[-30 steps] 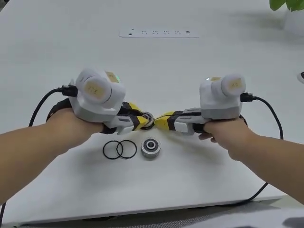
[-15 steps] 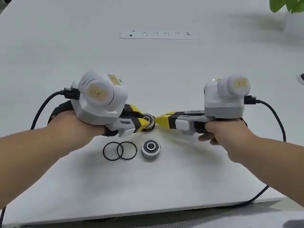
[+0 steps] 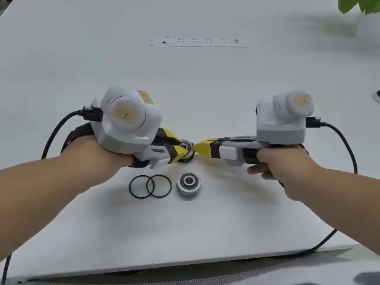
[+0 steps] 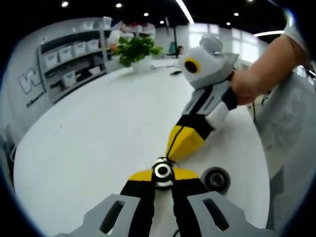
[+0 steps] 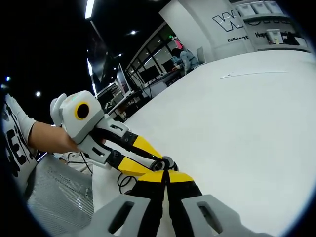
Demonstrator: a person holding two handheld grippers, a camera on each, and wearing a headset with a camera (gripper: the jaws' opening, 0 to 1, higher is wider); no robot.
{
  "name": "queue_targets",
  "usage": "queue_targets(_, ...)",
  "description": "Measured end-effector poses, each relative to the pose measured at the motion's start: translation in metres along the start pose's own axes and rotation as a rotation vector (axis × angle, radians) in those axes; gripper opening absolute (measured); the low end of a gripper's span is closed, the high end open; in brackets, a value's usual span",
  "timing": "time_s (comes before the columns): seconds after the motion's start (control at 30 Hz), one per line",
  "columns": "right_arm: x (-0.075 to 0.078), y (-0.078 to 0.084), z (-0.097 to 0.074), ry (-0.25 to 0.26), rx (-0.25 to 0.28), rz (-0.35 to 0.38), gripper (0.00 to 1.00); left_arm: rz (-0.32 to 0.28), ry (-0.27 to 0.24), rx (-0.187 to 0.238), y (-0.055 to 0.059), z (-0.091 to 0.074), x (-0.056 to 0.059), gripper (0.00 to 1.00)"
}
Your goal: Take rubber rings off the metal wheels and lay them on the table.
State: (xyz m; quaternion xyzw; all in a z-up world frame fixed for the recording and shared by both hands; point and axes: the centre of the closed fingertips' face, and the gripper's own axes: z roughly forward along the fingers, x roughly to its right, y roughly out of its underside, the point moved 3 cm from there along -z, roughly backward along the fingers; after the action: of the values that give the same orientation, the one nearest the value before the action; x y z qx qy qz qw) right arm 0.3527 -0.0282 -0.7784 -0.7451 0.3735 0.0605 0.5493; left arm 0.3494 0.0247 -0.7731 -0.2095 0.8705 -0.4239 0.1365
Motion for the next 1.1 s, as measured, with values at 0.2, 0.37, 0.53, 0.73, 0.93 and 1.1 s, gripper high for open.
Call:
queue_targets(0.2, -0.002, -0.001, 0.001, -0.01, 0.001, 0.0, 0.0, 0.002, -0.005, -0.003, 0.0, 0.0, 0.0, 0.12)
queue_targets(0.37, -0.004, -0.002, 0.002, -0.014, 0.001, -0.003, 0.0, 0.001, -0.008, -0.004, 0.0, 0.0, 0.0, 0.12)
queue_targets(0.53, -0.006, -0.002, 0.003, -0.021, 0.002, -0.004, 0.0, 0.002, -0.009, -0.004, 0.0, 0.0, 0.0, 0.12)
queue_targets(0.73, -0.008, -0.002, 0.004, -0.032, 0.004, -0.004, 0.0, 0.005, -0.007, -0.004, 0.0, 0.0, 0.0, 0.12)
queue_targets(0.93, -0.011, -0.003, 0.005, -0.051, 0.01, 0.001, 0.0, 0.009, -0.003, -0.003, 0.0, 0.001, 0.001, 0.12)
queue_targets(1.1, -0.013, -0.004, 0.004, -0.073, 0.016, 0.009, 0.0, 0.006, -0.003, 0.001, 0.0, 0.001, 0.001, 0.12)
